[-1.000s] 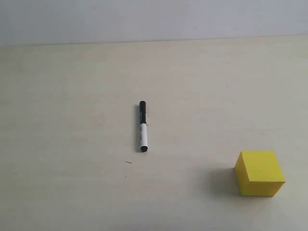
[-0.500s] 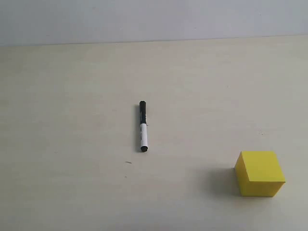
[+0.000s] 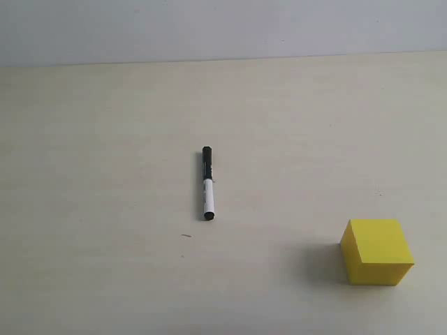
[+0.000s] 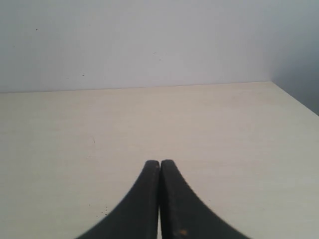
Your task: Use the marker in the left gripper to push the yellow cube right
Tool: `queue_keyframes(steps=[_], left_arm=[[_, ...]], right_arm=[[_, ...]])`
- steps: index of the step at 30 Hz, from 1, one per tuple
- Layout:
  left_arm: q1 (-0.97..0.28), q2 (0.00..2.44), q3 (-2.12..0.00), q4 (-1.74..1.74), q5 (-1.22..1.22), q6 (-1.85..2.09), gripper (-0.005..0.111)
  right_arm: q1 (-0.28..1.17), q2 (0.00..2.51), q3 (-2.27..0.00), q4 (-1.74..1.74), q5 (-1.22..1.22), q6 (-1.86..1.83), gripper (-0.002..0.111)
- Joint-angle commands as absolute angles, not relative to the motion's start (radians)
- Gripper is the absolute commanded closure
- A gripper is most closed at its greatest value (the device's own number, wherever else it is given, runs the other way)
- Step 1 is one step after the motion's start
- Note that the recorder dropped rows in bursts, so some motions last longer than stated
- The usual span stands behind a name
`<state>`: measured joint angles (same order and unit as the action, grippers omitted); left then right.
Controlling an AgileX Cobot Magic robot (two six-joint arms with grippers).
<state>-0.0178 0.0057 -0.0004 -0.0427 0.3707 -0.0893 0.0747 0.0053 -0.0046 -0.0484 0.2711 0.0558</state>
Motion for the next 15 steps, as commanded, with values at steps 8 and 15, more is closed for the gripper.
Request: queue_keyframes(steps=[8, 15], left_arm=[[-0.192, 0.0, 0.0, -0.044, 0.364, -0.085, 0.107], [-0.192, 0.0, 0.0, -0.044, 0.364, -0.085, 0.107]], right_arm=[[0.07, 0.0, 0.0, -0.051, 0.267, 0.054, 0.108], [0.07, 0.0, 0.0, -0.051, 0.267, 0.054, 0.108]])
